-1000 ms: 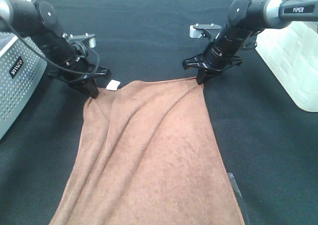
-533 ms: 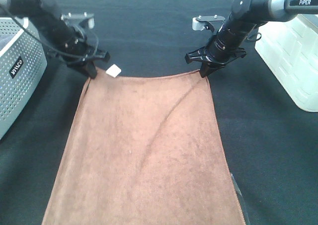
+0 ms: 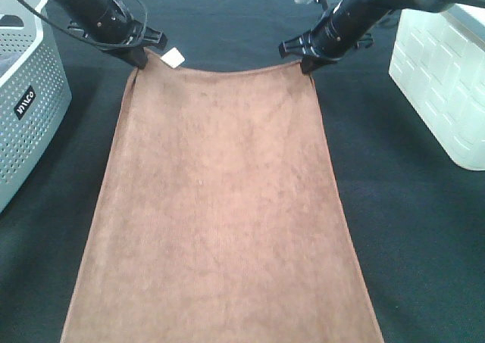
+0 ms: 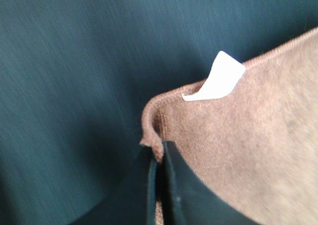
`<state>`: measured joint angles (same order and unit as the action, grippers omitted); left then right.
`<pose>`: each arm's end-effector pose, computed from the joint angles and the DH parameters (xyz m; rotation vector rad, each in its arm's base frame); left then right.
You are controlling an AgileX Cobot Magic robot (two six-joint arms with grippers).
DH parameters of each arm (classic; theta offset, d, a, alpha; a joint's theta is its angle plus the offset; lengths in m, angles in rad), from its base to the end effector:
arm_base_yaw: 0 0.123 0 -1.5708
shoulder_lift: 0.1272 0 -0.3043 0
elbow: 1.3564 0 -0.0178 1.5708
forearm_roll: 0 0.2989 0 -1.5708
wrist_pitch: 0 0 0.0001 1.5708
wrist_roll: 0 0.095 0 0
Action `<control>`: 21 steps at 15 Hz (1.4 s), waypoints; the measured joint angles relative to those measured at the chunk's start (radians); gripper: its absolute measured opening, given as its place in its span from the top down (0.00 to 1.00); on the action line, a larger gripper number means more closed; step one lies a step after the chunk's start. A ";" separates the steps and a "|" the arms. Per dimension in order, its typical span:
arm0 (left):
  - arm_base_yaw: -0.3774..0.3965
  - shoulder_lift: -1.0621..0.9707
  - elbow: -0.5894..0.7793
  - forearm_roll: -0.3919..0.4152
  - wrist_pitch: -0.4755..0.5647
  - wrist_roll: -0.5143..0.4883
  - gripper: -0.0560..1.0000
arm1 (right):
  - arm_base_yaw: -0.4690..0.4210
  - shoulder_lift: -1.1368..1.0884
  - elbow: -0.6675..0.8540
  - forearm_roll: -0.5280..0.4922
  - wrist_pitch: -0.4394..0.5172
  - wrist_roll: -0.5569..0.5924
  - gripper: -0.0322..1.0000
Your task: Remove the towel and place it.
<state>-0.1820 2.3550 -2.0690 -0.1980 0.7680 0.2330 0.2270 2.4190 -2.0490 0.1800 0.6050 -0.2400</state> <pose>0.5790 -0.1198 0.1909 0.3967 2.4962 -0.2102 0.5864 0.1454 0.1544 -0.4334 2.4150 0.1847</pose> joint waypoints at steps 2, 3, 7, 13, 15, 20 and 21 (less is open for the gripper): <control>0.000 0.000 0.000 0.000 -0.036 0.009 0.95 | 0.000 0.000 -0.012 -0.005 -0.029 0.000 0.97; 0.000 0.001 0.000 0.000 -0.081 0.019 0.95 | 0.000 0.000 -0.018 -0.015 -0.065 0.000 0.97; 0.000 0.001 0.000 0.000 -0.259 0.055 0.95 | 0.000 0.000 -0.021 -0.029 -0.208 0.000 0.97; 0.000 0.017 -0.001 0.000 -0.406 0.089 0.95 | 0.000 0.002 -0.021 -0.030 -0.350 -0.004 0.97; 0.000 0.041 -0.002 0.000 -0.426 0.089 0.95 | 0.000 0.015 -0.021 -0.031 -0.379 -0.006 0.97; 0.000 0.107 -0.002 0.000 -0.519 0.090 0.95 | -0.016 0.102 -0.057 -0.026 -0.410 -0.008 0.97; 0.000 0.123 -0.002 -0.004 -0.544 0.090 0.95 | -0.021 0.121 -0.078 -0.012 -0.414 -0.008 0.97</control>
<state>-0.1820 2.4780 -2.0710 -0.2020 0.2240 0.3230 0.2060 2.5400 -2.1270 0.1680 0.1910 -0.2480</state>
